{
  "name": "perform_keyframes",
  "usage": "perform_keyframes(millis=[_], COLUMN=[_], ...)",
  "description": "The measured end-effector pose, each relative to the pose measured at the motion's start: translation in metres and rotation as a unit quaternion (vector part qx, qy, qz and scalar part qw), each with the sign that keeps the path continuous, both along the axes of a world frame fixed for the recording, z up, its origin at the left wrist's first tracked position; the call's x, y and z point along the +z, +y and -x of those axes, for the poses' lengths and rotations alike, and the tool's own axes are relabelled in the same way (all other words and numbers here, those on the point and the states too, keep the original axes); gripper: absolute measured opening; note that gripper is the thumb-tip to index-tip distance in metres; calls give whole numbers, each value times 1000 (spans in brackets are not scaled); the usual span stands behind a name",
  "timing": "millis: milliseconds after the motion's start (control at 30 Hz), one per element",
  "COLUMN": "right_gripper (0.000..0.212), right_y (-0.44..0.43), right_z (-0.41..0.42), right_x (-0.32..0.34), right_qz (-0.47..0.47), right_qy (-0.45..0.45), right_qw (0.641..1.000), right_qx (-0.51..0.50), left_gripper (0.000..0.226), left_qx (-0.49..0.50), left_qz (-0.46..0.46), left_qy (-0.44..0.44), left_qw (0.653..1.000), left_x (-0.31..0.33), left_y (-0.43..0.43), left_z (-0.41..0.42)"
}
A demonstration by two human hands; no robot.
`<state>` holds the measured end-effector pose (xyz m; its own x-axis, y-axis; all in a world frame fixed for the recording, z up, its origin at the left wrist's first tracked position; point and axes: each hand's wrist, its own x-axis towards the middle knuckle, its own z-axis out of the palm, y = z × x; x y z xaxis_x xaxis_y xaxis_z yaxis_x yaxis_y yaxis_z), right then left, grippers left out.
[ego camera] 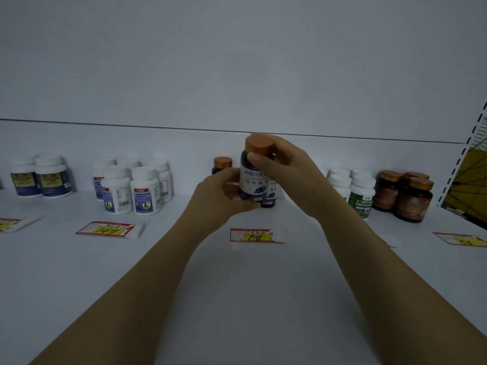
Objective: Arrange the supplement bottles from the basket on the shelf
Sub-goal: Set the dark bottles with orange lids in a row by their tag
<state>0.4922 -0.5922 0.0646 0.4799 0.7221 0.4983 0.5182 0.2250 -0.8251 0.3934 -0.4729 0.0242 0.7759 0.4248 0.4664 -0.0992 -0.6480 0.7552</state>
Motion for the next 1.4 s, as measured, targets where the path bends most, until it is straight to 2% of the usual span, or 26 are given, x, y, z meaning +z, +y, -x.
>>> perform_keyframes(millis=[133,233,333,433,500,600,667,733,833,900,967,1067,1167,1200,1300,1400], right_gripper=[60,56,50,51,55,61,57,51,51,48,41,42,49,53,56,48], right_y=[3,8,10,9,7,0,-3,-4,-3,-5,-7,-6,-1,1,4,4], right_z=[13,21,25,24,23,19,13,7,-1,-2,-2,-2,-5,-6,-1,5], right_x=[-5,-16,-19,-17,-14,-6,-3,-1,-5,-9,-10,-12,-11,-11,-9,-7], right_qz=[-24,-33,-53,-67,-60,-21,1,32,116,155,170,167,130,111,51,44], right_qy=[-149,-270,-312,-307,-278,-181,-108,-19,172,241,271,275,224,188,78,-23], right_qw=[988,962,948,949,958,983,994,997,976,957,947,946,964,972,985,987], right_qx=[14,-12,-32,-38,-38,-29,-35,-68,-59,-36,-36,-38,-59,-87,-147,-152], left_gripper=[51,41,41,42,47,56,54,46,47,49,50,47,42,42,48,54], left_qx=[72,102,115,130,110,30,-27,-81,-130,-141,-156,-165,-160,-150,-60,-16], left_qz=[-85,-161,-177,-194,-175,-101,-8,100,265,313,322,334,342,315,122,47], left_qy=[-161,-233,-250,-238,-208,-117,-41,9,70,116,147,151,129,122,108,81], left_qw=[981,953,945,943,956,988,999,992,953,932,922,916,917,929,985,995], left_x=[-3,-8,-10,-8,-3,6,12,17,18,16,14,13,14,13,7,2], left_y=[12,17,21,23,22,11,1,-4,-4,-3,-1,2,1,0,-2,0], left_z=[-1,1,1,2,5,11,15,16,15,15,15,16,14,13,9,8])
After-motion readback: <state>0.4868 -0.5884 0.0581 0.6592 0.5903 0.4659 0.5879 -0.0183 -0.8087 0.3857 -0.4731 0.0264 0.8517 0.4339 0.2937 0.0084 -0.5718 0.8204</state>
